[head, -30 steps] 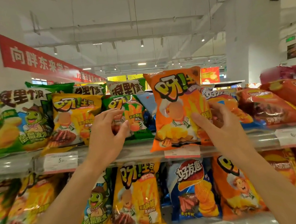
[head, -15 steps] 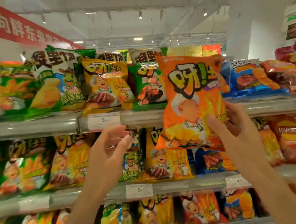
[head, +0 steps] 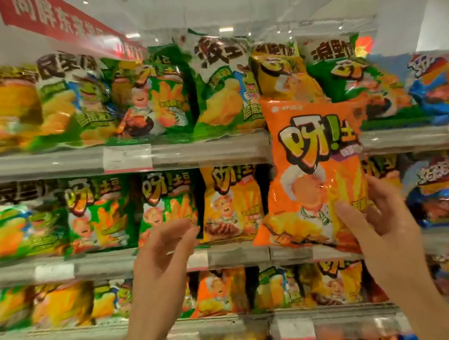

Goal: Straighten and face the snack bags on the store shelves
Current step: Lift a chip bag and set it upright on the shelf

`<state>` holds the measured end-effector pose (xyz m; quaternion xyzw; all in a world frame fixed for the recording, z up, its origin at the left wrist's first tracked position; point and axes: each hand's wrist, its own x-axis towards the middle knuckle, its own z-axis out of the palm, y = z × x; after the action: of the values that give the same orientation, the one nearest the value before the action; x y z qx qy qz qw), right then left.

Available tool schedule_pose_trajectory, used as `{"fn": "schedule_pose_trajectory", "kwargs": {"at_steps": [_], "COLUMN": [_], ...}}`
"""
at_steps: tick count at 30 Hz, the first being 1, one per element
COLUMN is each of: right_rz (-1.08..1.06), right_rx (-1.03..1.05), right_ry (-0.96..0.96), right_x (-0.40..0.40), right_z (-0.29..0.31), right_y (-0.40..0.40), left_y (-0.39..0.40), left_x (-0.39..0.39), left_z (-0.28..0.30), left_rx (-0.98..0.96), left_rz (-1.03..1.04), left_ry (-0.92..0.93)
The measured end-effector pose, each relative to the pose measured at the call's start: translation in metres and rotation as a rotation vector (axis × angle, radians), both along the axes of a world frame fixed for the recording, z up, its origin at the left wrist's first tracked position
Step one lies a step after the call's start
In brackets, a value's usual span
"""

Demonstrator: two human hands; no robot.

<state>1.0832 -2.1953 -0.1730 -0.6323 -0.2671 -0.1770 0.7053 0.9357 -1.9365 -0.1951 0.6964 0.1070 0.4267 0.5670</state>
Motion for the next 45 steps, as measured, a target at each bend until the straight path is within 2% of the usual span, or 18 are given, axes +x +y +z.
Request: {"fn": "schedule_pose_trajectory", "kwargs": {"at_steps": [6,14,22,29,36,45], "right_rz": [0.049,0.118,0.136,0.079,0.029,0.111], "right_rx": [0.025,0.055,0.011,0.023,0.099,0.103], "right_ry": [-0.056,-0.127,-0.153,-0.139,-0.143,-0.201], "right_x": [-0.012,-0.008,-0.013,-0.051,-0.112,-0.164], "right_z": [0.022,0.05,0.054,0.056,0.069,0.103], "right_y": [0.057,0.113,0.159,0.216,0.314,0.437], "left_y": [0.048,0.086,0.128,0.195,0.301,0.38], "left_x": [-0.011,0.004,0.01,-0.011,-0.068,-0.109], "left_z": [0.021,0.076,0.094,0.098,0.108,0.129], "left_rx": [0.039,0.138,0.19,0.207,0.262,0.328], "left_rz": [0.039,0.03,0.012,-0.101,-0.192,-0.287], "left_ry": [-0.054,-0.142,-0.174,-0.215,-0.169,-0.108]}}
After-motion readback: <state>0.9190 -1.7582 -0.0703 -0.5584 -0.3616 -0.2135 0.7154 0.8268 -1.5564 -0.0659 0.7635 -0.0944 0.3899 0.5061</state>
